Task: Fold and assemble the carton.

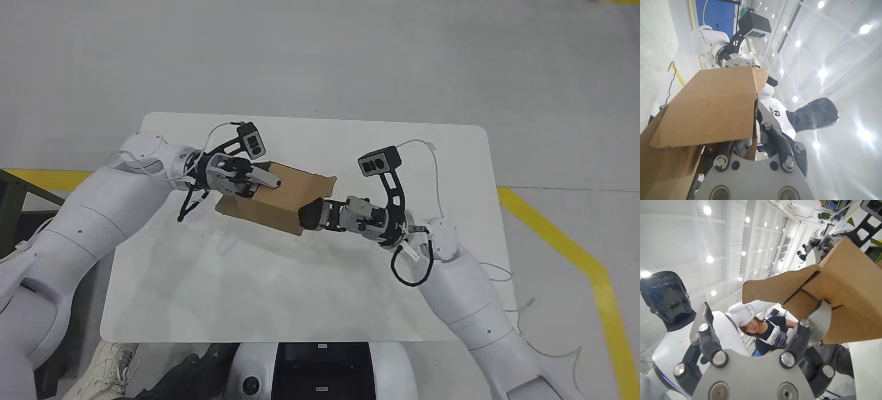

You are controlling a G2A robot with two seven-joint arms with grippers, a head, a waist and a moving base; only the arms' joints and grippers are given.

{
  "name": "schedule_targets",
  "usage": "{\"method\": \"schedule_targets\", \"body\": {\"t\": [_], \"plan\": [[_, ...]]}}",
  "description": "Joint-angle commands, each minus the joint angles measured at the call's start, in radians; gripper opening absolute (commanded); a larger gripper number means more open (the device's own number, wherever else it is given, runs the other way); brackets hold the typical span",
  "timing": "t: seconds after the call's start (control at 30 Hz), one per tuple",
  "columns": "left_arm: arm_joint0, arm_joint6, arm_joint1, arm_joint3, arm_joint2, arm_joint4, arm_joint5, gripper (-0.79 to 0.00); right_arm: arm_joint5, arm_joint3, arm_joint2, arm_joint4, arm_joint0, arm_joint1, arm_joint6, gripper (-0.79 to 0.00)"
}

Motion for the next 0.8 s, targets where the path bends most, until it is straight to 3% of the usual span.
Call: {"method": "schedule_targets", "body": {"t": [0.0,0.43,0.77], "plan": [[0.000,0.000,-0.002,0.017,-0.003,0.006,-0.007,-0.785,-0.004,-0.010,0.026,0.009,-0.011,0.005,0.013,0.000],[-0.011,0.000,-0.023,0.109,-0.009,0.092,-0.041,-0.785,0.029,-0.198,0.145,-0.012,-0.109,0.037,0.032,0.000],[-0.016,0.000,-0.048,0.133,-0.016,0.172,-0.055,-0.785,0.101,-0.222,0.119,-0.143,-0.083,0.036,-0.083,0.000]]}}
